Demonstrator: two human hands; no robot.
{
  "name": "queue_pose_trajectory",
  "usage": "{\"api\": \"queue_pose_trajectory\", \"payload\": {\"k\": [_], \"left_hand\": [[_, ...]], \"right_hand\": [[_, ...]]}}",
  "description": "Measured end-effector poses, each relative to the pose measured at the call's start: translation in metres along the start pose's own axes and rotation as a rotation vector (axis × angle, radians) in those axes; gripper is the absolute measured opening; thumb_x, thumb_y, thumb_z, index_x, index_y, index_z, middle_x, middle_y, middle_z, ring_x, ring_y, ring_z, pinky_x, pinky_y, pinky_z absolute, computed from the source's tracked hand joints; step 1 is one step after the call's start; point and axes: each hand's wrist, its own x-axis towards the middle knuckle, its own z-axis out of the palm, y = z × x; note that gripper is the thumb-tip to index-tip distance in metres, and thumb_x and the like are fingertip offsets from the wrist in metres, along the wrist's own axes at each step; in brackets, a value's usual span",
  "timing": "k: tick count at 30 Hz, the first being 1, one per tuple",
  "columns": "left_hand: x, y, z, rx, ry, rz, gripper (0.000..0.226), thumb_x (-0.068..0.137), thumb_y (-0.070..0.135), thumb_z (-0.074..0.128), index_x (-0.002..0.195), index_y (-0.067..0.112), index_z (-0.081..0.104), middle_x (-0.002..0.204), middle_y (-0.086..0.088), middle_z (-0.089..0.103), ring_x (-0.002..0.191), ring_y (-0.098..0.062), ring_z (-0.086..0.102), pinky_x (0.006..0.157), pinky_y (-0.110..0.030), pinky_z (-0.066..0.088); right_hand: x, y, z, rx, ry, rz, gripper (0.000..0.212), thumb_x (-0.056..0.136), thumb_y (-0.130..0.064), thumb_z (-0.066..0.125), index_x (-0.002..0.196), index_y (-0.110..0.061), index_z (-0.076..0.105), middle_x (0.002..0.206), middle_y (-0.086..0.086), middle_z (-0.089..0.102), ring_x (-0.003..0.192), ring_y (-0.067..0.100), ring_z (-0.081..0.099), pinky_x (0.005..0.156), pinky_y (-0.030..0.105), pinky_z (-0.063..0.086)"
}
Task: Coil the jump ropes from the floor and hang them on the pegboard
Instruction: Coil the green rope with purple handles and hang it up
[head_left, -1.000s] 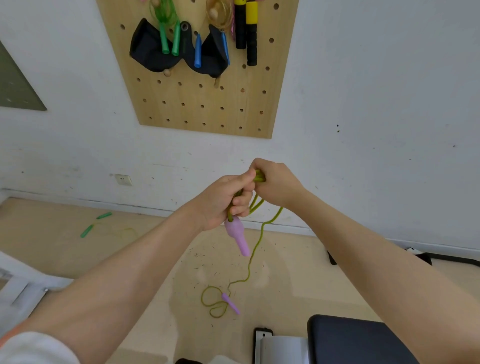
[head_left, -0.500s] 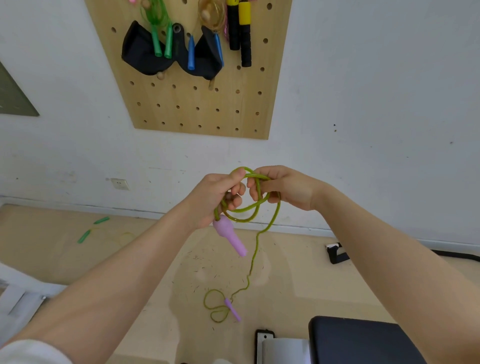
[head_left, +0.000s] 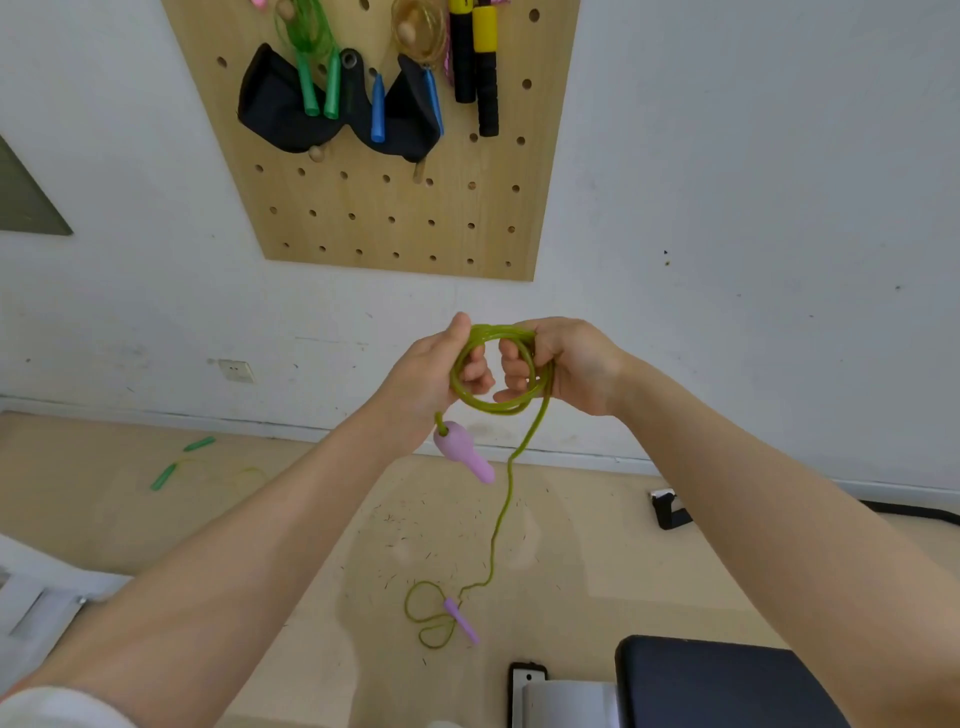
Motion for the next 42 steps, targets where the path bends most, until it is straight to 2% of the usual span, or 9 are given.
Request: {"api": "queue_pose_trajectory", "payload": {"k": [7, 14, 17, 19, 26, 31, 34, 38, 42], "left_hand": [[-0.005, 0.003, 0.001, -0.233, -0.100, 0.155, 0.031, 0.093, 0.036, 0.040, 0.079, 0.010, 0.049, 0.065, 0.005, 0.052, 0.072, -0.013, 0.056, 0.075, -0.024, 0.048], [-0.008, 0.016, 0.008, -0.140, -0.101, 0.140, 0.049, 0.097, 0.041, 0.033, 0.073, 0.006, 0.057, 0.064, 0.002, 0.060, 0.064, -0.012, 0.057, 0.068, -0.022, 0.050], [-0.011, 0.014, 0.013, -0.066, -0.058, 0.124, 0.062, 0.100, 0.037, 0.030, 0.050, 0.020, 0.061, 0.064, 0.003, 0.062, 0.062, -0.015, 0.057, 0.064, -0.022, 0.049], [-0.012, 0.015, 0.014, -0.038, -0.008, 0.132, 0.056, 0.100, 0.033, 0.033, 0.056, 0.015, 0.061, 0.064, -0.002, 0.061, 0.059, -0.018, 0.055, 0.059, -0.022, 0.048], [-0.010, 0.019, 0.007, -0.429, 0.060, 0.066, 0.054, 0.099, 0.034, 0.034, 0.049, 0.016, 0.044, 0.060, 0.001, 0.058, 0.047, -0.009, 0.053, 0.049, -0.018, 0.047], [-0.014, 0.018, -0.005, -0.605, -0.229, -0.047, 0.039, 0.093, 0.042, 0.028, 0.081, 0.012, 0.050, 0.039, 0.010, 0.032, 0.024, 0.001, 0.028, 0.031, -0.012, 0.025], [-0.014, 0.026, -0.020, -0.646, -0.165, 0.023, 0.042, 0.087, 0.037, 0.035, 0.109, 0.007, 0.055, 0.037, 0.008, 0.033, 0.023, -0.001, 0.030, 0.031, -0.010, 0.025], [-0.011, 0.032, -0.043, -0.784, 0.003, 0.098, 0.037, 0.094, 0.032, 0.035, 0.113, 0.005, 0.054, 0.052, 0.012, 0.059, 0.027, -0.003, 0.034, 0.033, -0.009, 0.029], [-0.009, 0.025, -0.036, -0.291, 0.163, 0.046, 0.028, 0.100, 0.032, 0.035, 0.115, 0.013, 0.049, 0.080, 0.006, 0.074, 0.036, -0.004, 0.042, 0.040, -0.014, 0.036]], "right_hand": [[0.010, -0.002, 0.010, 0.313, 0.140, -0.025, 0.032, 0.073, 0.011, 0.024, 0.073, -0.010, 0.048, 0.061, 0.004, 0.049, 0.060, 0.021, 0.049, 0.075, 0.041, 0.054], [0.014, 0.004, 0.023, -0.359, 0.222, -0.031, 0.023, 0.088, -0.005, 0.035, 0.081, -0.017, 0.052, 0.070, -0.002, 0.052, 0.064, 0.011, 0.048, 0.057, 0.024, 0.043], [0.016, 0.008, 0.025, -0.308, 0.205, 0.029, 0.023, 0.089, -0.009, 0.033, 0.076, -0.017, 0.052, 0.055, -0.007, 0.047, 0.058, 0.010, 0.041, 0.052, 0.023, 0.036], [0.017, 0.011, 0.026, -0.285, 0.165, 0.066, 0.022, 0.087, -0.005, 0.032, 0.077, -0.016, 0.049, 0.048, -0.010, 0.045, 0.057, 0.010, 0.039, 0.052, 0.023, 0.034], [0.017, 0.020, 0.031, -0.311, 0.024, 0.027, 0.022, 0.098, -0.023, 0.039, 0.086, -0.013, 0.055, 0.067, -0.004, 0.058, 0.057, 0.010, 0.052, 0.063, 0.024, 0.042], [0.017, 0.032, 0.029, -0.380, -0.124, 0.042, 0.041, 0.099, -0.043, 0.034, 0.081, -0.015, 0.056, 0.070, 0.002, 0.056, 0.064, 0.013, 0.053, 0.072, 0.024, 0.046], [0.018, 0.050, 0.010, -0.436, -0.043, 0.164, 0.056, 0.096, -0.056, 0.025, 0.073, -0.013, 0.053, 0.071, 0.003, 0.057, 0.070, 0.016, 0.053, 0.082, 0.027, 0.045], [0.007, 0.084, -0.015, -0.803, 0.080, 0.315, 0.033, 0.099, -0.034, 0.037, 0.075, -0.017, 0.051, 0.073, -0.001, 0.056, 0.075, 0.017, 0.051, 0.081, 0.029, 0.040], [0.004, 0.064, -0.004, -1.139, 0.041, 0.187, 0.027, 0.102, -0.022, 0.029, 0.101, -0.009, 0.052, 0.085, -0.004, 0.047, 0.075, 0.018, 0.046, 0.069, 0.029, 0.038]]}}
